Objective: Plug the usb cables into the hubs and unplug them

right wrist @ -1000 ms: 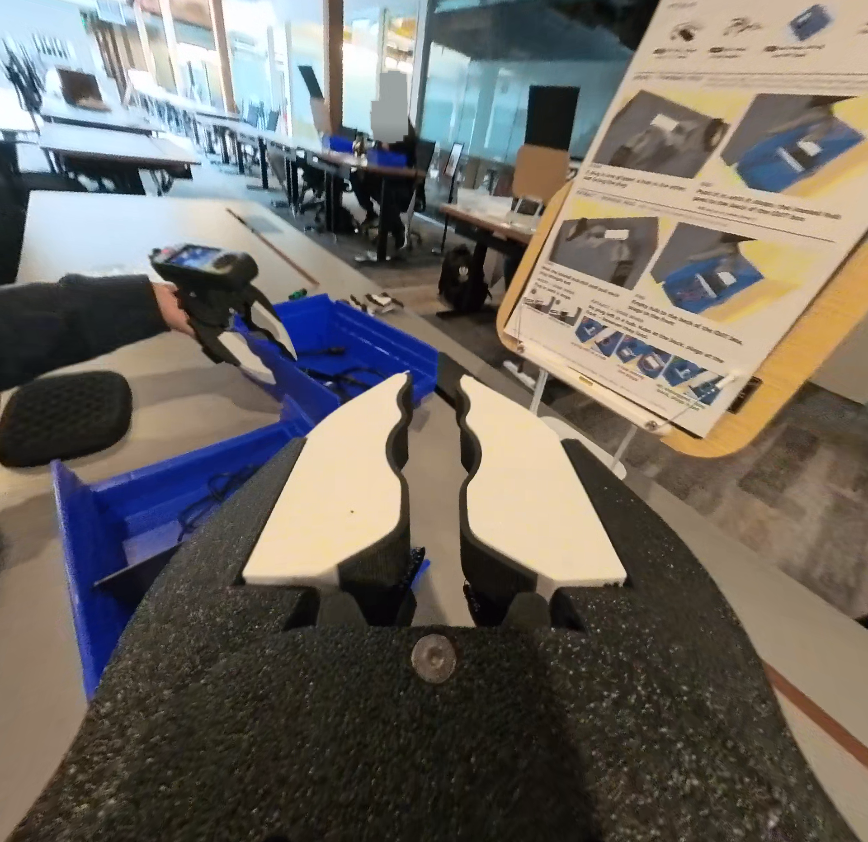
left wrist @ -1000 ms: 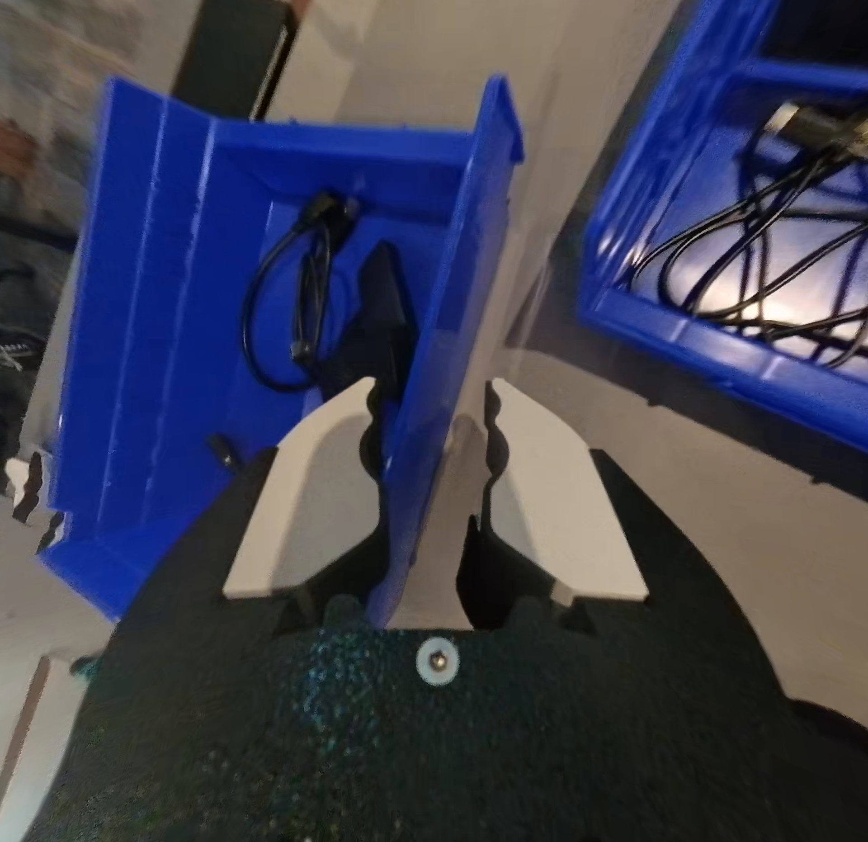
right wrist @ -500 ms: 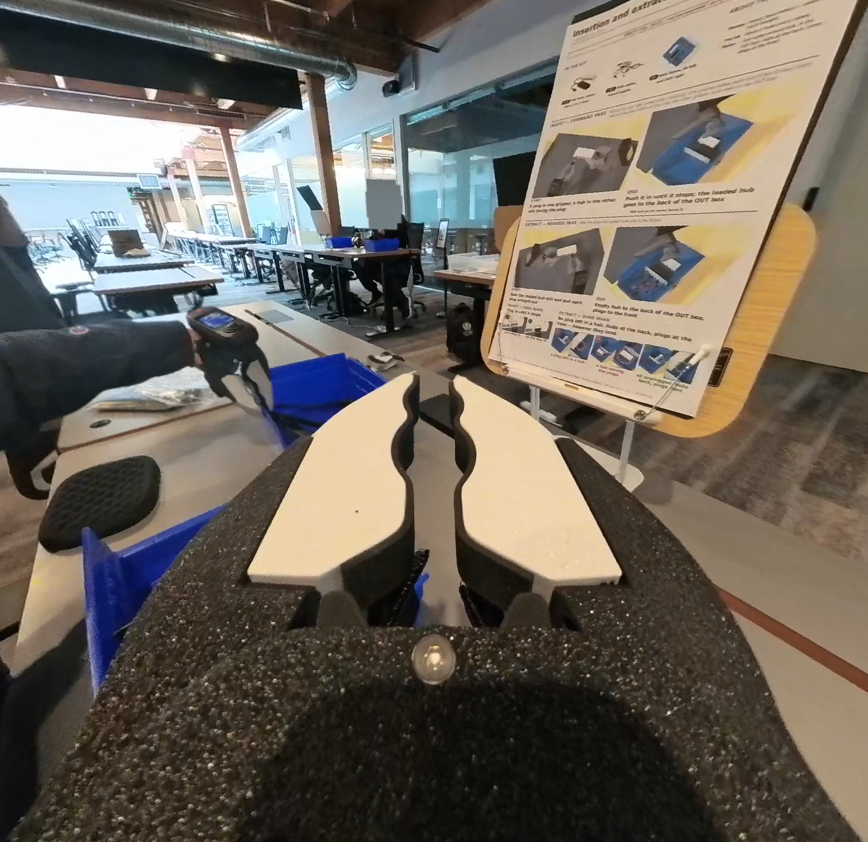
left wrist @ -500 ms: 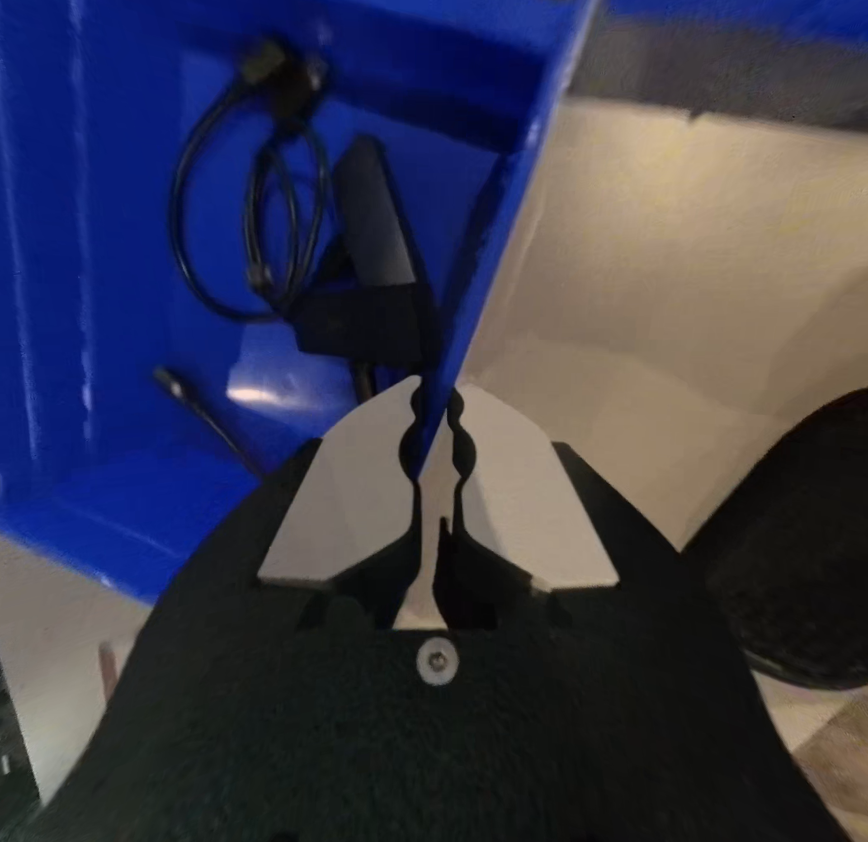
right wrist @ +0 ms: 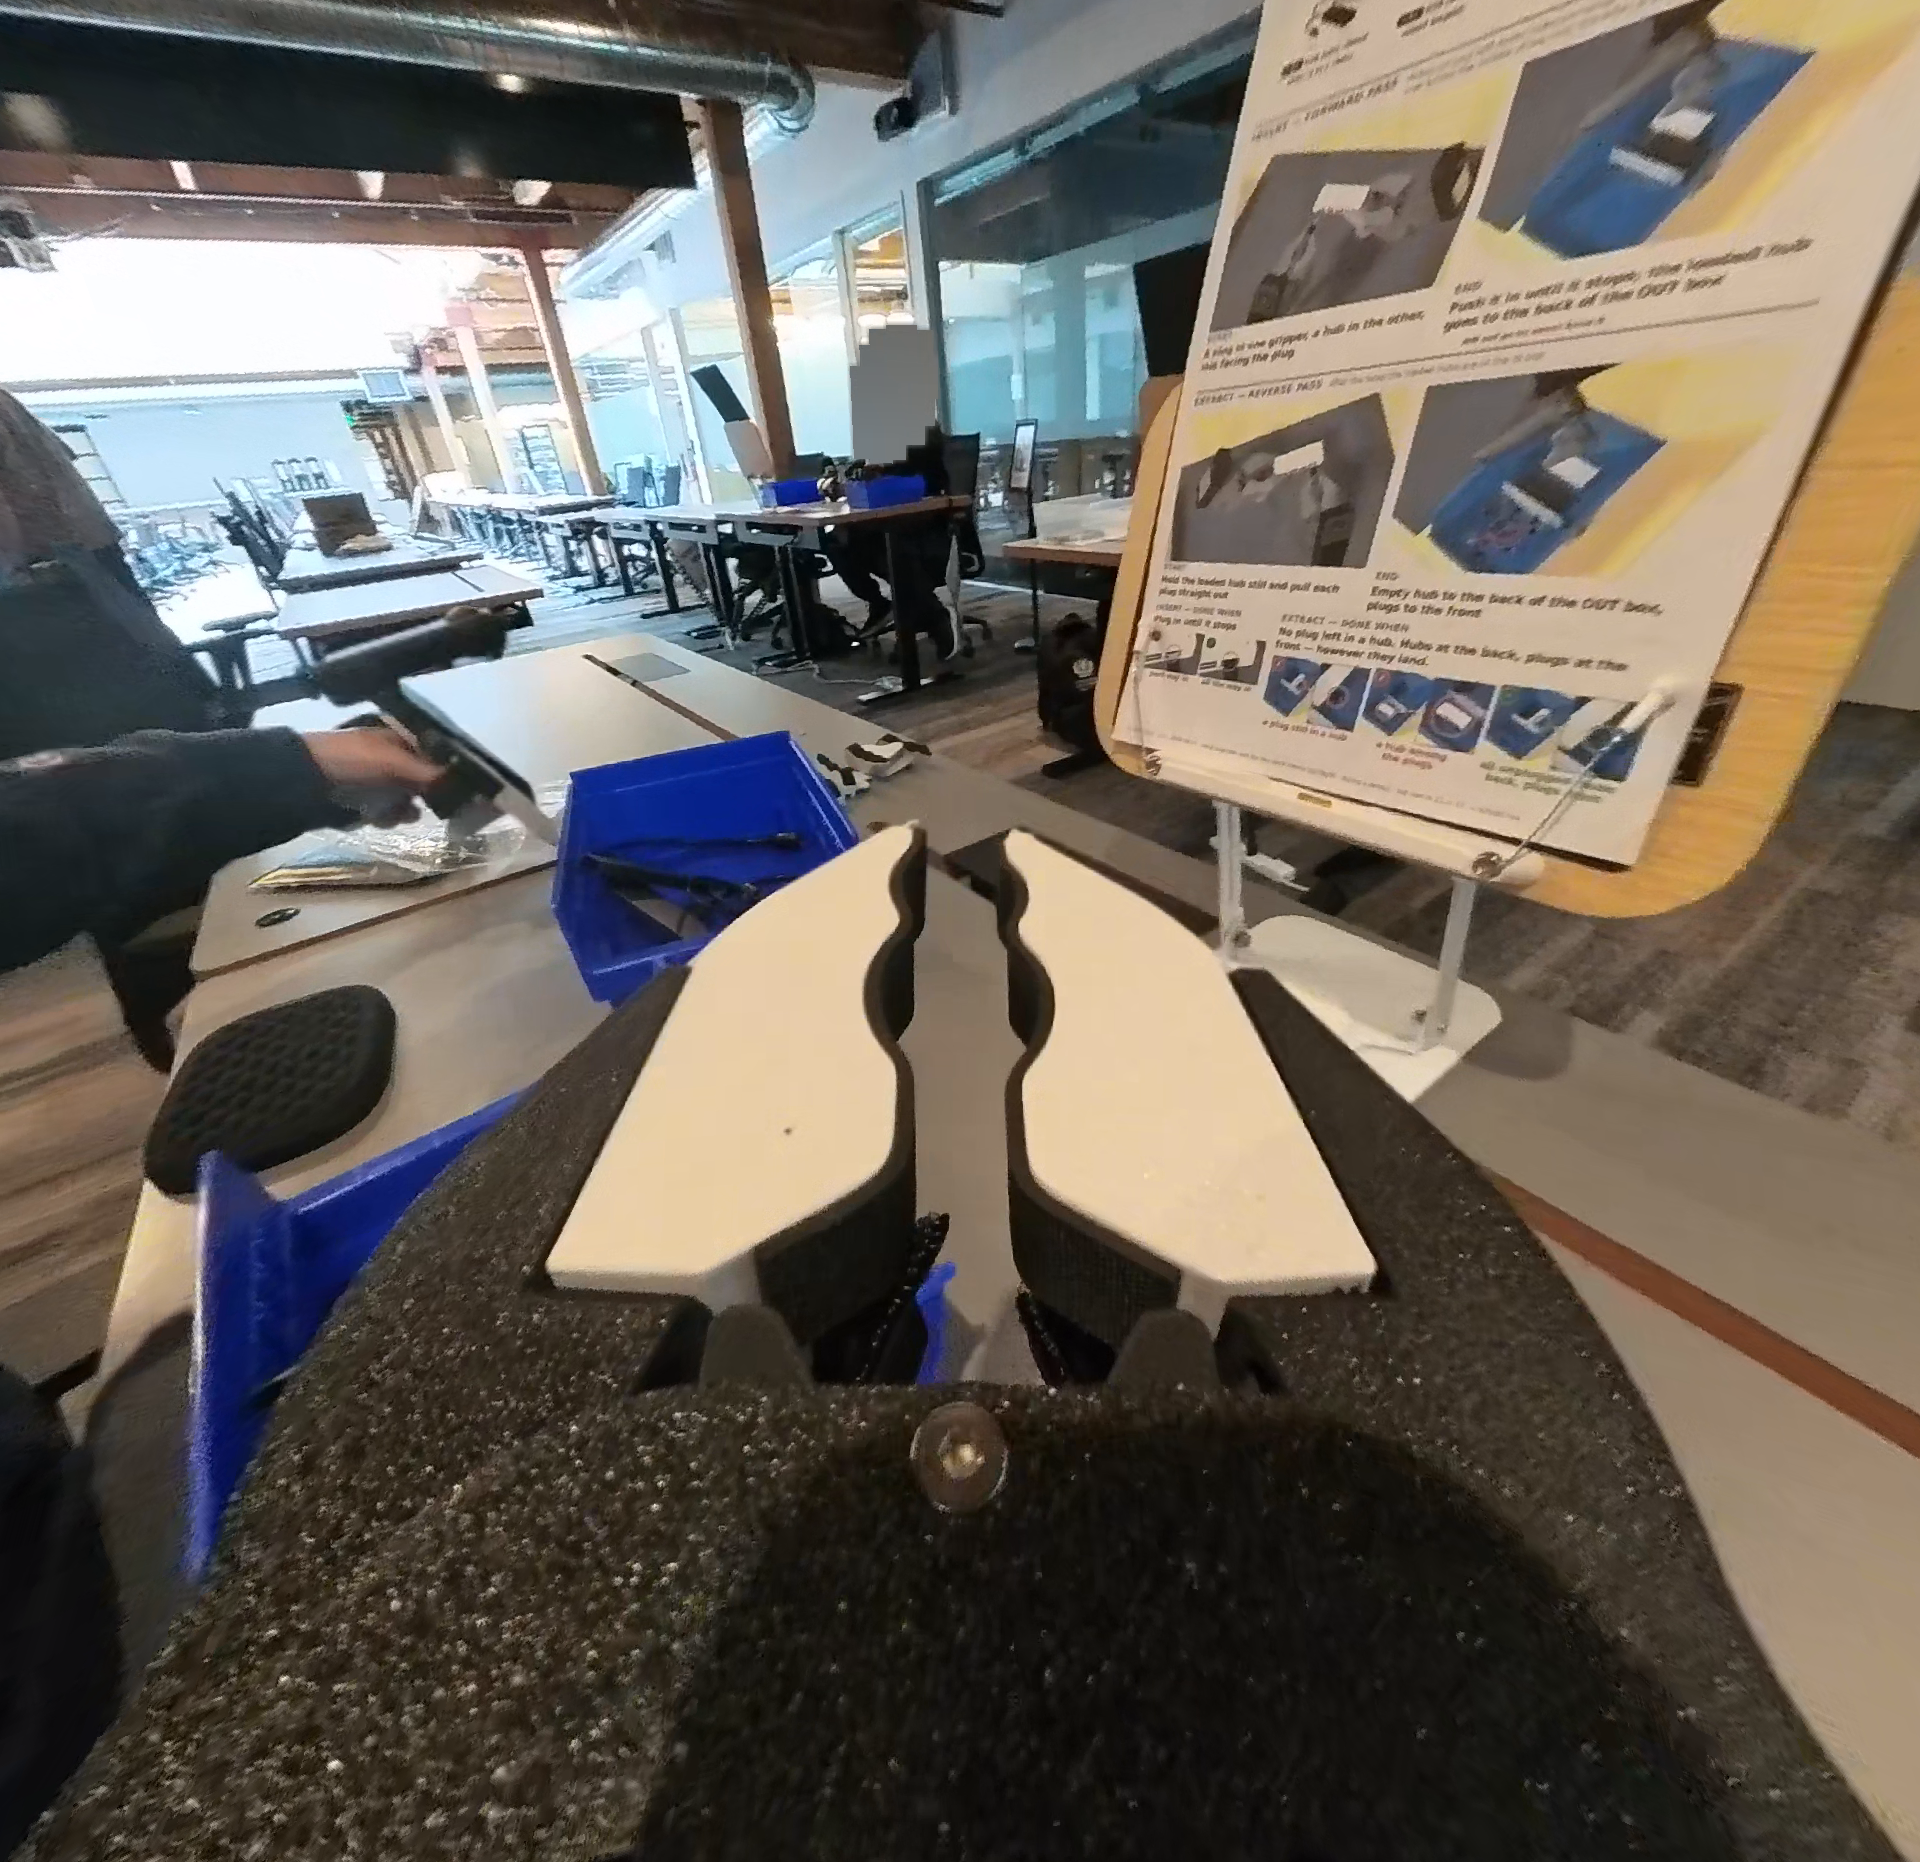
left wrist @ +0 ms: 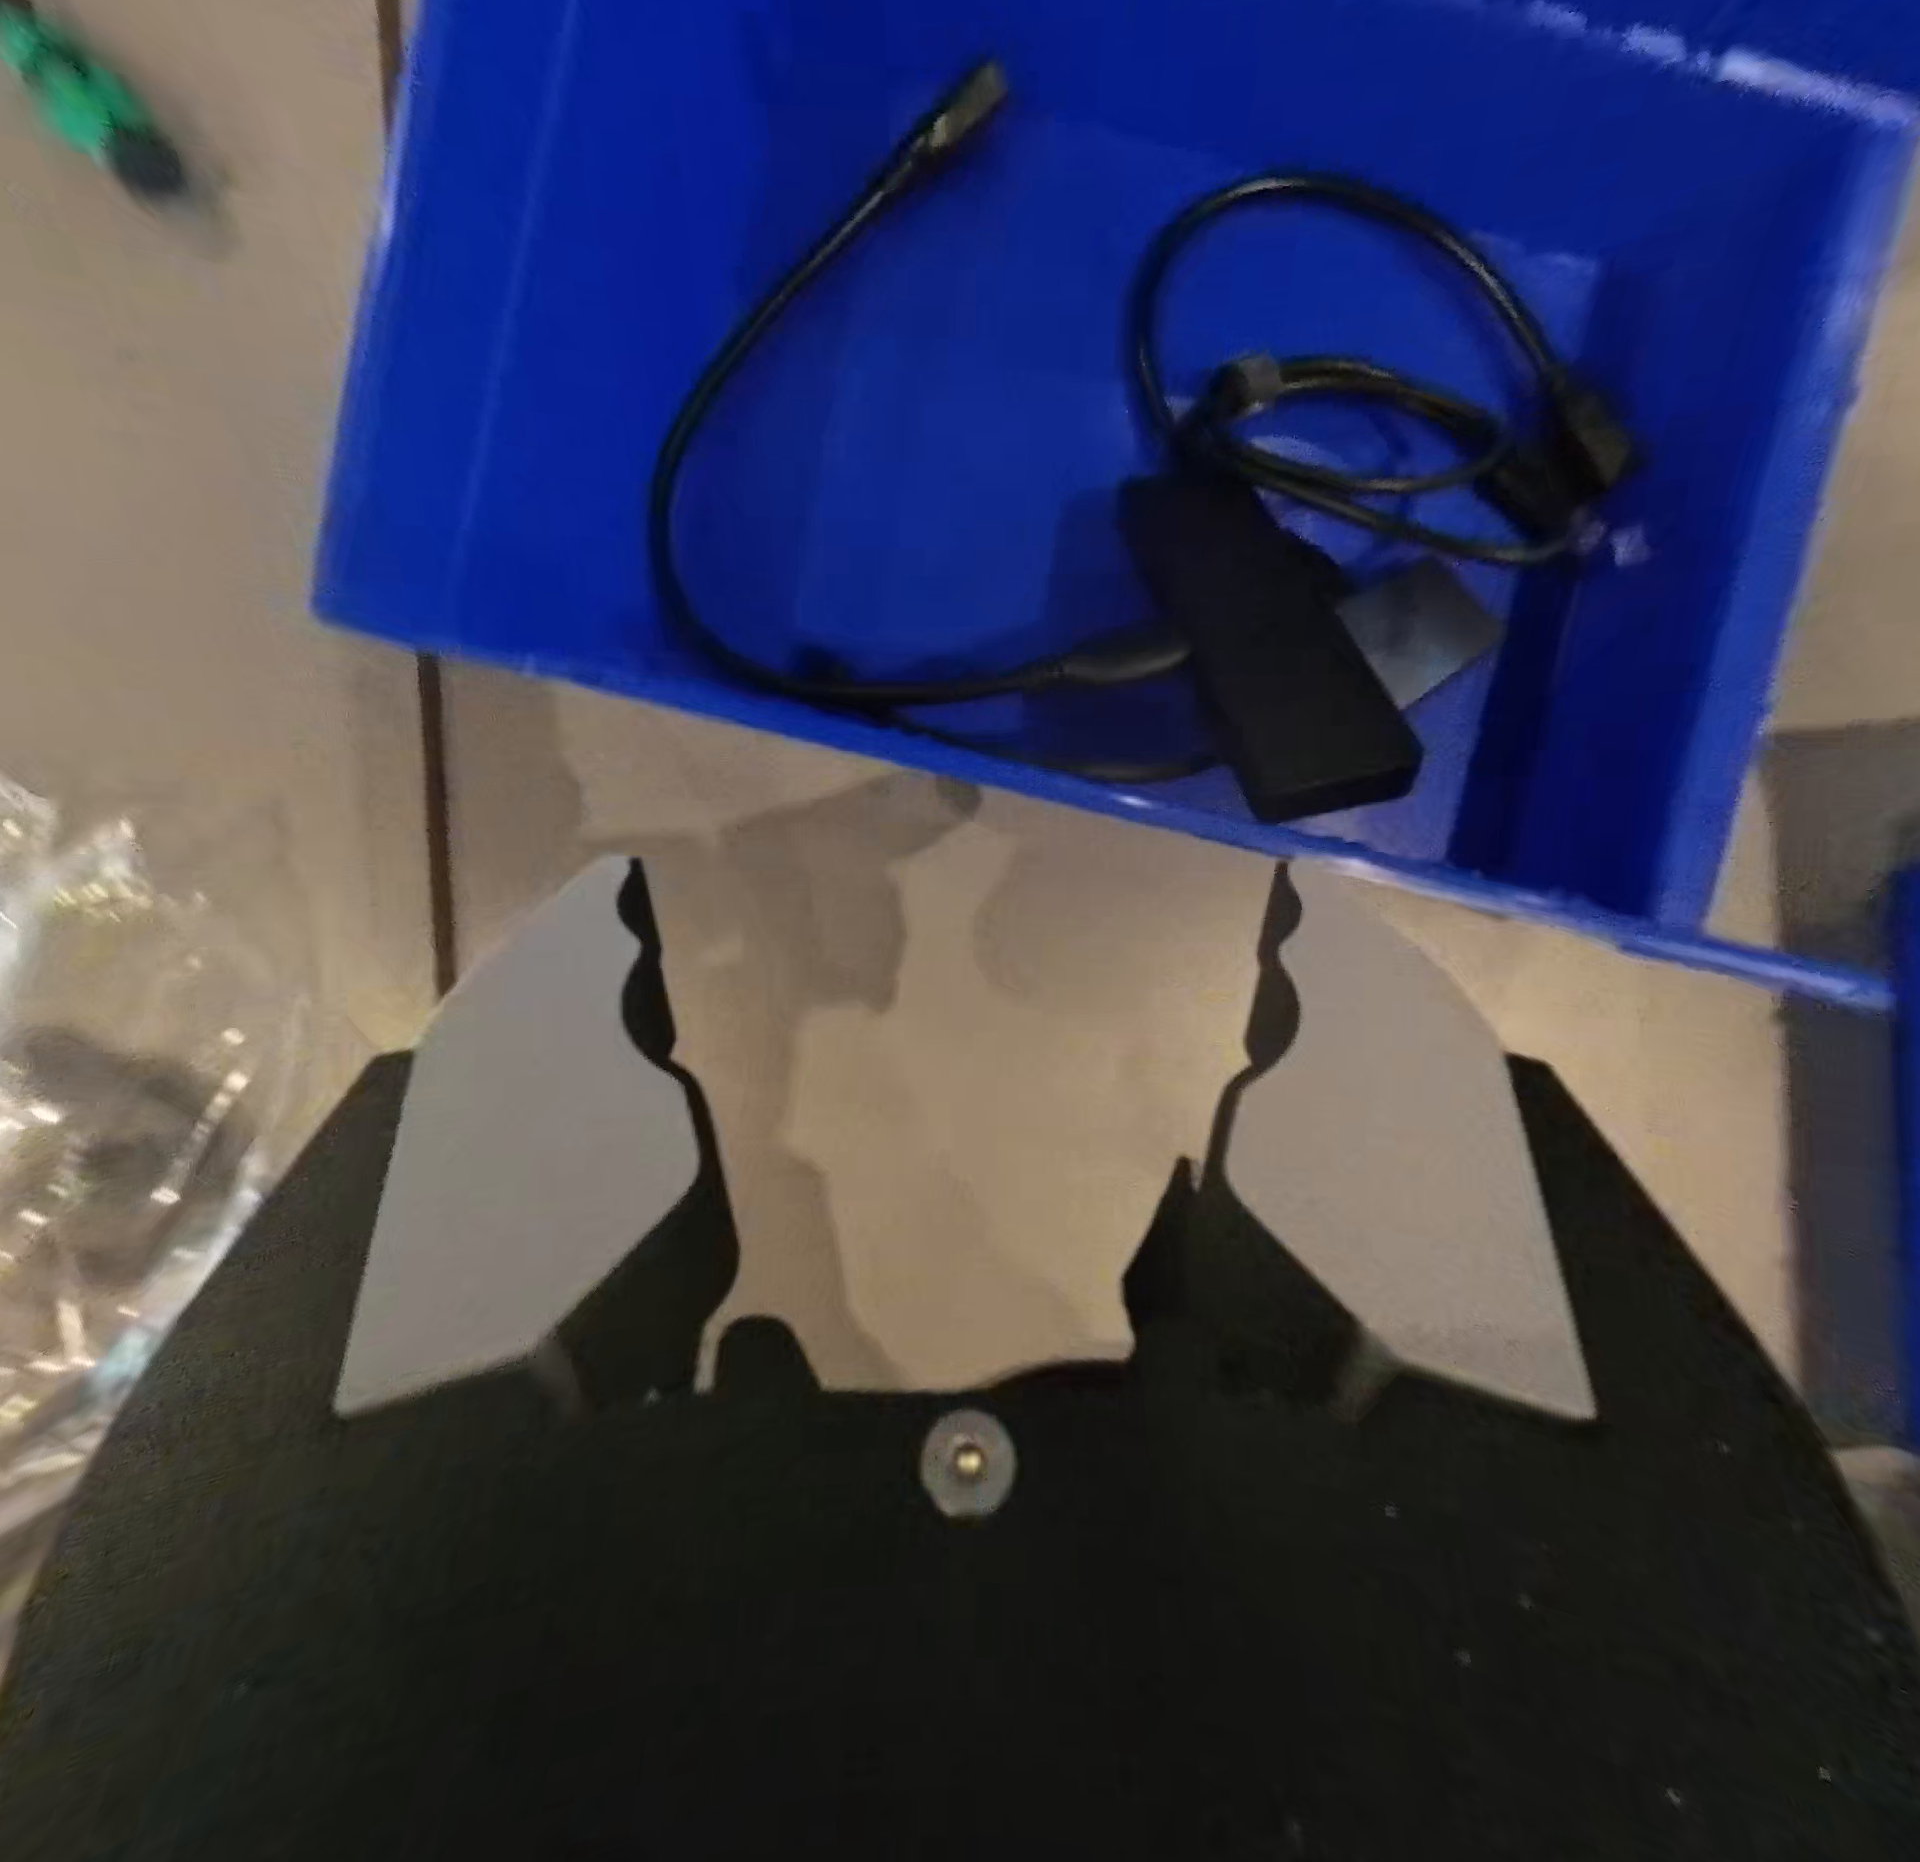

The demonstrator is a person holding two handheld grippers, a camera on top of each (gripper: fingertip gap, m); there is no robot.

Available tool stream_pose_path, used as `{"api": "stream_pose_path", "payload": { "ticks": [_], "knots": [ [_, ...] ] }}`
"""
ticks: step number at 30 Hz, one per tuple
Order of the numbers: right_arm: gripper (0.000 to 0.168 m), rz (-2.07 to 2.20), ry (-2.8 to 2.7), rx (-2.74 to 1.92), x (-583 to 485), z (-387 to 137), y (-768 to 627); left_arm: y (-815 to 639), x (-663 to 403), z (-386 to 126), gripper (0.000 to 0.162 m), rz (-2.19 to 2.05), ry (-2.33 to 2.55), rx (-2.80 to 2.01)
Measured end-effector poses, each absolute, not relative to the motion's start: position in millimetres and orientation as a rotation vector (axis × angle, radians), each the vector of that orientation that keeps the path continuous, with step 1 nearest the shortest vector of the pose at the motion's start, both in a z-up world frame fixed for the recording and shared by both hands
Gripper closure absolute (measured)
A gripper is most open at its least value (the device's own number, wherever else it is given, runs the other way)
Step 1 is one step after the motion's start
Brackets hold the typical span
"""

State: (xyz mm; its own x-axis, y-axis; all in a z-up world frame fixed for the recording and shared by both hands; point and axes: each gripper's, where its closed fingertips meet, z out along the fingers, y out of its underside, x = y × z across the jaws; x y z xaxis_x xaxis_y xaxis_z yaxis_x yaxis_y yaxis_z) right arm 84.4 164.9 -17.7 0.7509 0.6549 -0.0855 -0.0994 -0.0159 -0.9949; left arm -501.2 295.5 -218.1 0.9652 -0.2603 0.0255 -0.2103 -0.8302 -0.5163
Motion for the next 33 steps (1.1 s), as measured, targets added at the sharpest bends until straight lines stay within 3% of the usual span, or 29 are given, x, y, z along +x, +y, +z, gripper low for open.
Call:
{"api": "stream_pose_path", "payload": {
  "ticks": [6, 8, 9, 12, 15, 17, 27, 33],
  "knots": [
    [0.156, 0.681, -0.499, -1.505, 75.6, -25.6, 170.7, 305.9, -516.6, -200.8, 0.068, -0.227, -0.088, -2.545],
    [0.156, 0.693, -0.503, -1.506, 73.9, -26.2, 171.6, 309.8, -518.6, -210.8, 0.065, -0.217, -0.181, -2.59],
    [0.156, 0.698, -0.505, -1.507, 72.9, -26.6, 171.8, 311.7, -520.6, -217.9, 0.055, -0.184, -0.234, -2.618],
    [0.157, 0.702, -0.513, -1.514, 70.5, -28.1, 171.4, 316.9, -517.6, -236.4, 0.057, -0.118, -0.294, -2.696],
    [0.157, 0.695, -0.522, -1.52, 68.4, -28.9, 170.9, 314.0, -510.4, -250.0, 0.077, -0.105, -0.317, -2.805],
    [0.157, 0.689, -0.528, -1.521, 67.3, -29.0, 171.1, 316.3, -503.4, -246.8, 0.133, -0.147, -0.271, -2.835],
    [0.158, 0.678, -0.525, -1.542, 68.3, -33.4, 175.1, 317.6, -515.6, -243.0, 0.139, -0.116, 0.053, -2.983],
    [0.158, 0.653, -0.55, -1.565, 67.1, -40.9, 181.2, 325.6, -529.2, -242.7, 0.141, -0.128, 0.521, -2.974]
  ]
}}
